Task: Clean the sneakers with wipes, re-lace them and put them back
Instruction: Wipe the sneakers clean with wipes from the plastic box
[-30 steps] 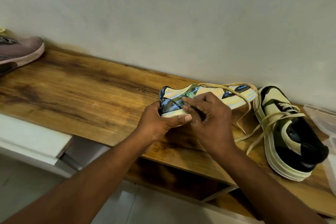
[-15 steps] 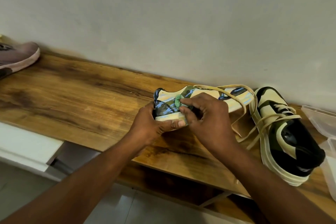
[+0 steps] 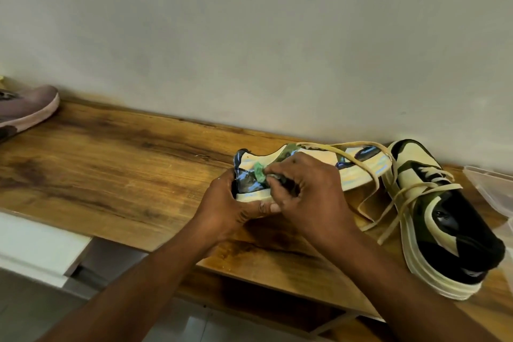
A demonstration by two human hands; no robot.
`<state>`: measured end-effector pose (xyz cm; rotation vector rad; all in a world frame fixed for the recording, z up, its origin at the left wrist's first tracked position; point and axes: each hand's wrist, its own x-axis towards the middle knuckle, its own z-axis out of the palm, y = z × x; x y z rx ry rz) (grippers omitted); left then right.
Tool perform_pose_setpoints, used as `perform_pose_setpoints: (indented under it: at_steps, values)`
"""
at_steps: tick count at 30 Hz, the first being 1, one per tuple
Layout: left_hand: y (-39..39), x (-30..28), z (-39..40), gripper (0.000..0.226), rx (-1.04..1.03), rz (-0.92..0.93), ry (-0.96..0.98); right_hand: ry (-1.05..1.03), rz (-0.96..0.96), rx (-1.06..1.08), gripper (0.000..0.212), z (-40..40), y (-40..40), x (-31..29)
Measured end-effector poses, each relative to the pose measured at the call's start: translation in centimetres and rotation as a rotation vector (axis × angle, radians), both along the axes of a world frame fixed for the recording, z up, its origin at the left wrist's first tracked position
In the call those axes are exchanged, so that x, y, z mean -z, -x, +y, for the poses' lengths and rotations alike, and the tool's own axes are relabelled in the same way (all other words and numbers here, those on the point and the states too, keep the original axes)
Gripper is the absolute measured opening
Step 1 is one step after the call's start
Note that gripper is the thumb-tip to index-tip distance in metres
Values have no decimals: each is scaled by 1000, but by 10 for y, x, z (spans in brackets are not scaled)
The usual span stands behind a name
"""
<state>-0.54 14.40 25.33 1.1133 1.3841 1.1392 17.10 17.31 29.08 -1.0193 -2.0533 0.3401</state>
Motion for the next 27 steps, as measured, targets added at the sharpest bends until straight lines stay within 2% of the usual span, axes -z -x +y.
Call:
perform_pose_setpoints:
  at_steps: [2, 7, 11, 14, 16, 21, 27]
  values:
    - [1, 0, -1, 88, 9, -10, 3, 0, -17, 37, 25, 10, -10, -4]
    - [-3, -2, -2, 80, 10, 8, -29, -17, 40, 281, 18, 30, -39, -11]
    - [-6, -2, -5, 81, -2, -4, -33, 37, 55, 138, 19, 10, -13, -10]
    - [-5, 0, -4, 82, 4, 6, -22, 40, -38, 23, 20, 2, 1, -11]
    - [-5, -1, -4, 81, 2, 3, -30, 47, -72, 63, 20, 12, -7, -14]
    - [-6, -2, -4, 84, -3, 13, -37, 43, -38, 324, 14, 37, -33, -14]
    - [-6, 3, -1, 75, -53, 60, -6, 38, -2, 90, 16, -1, 4, -12]
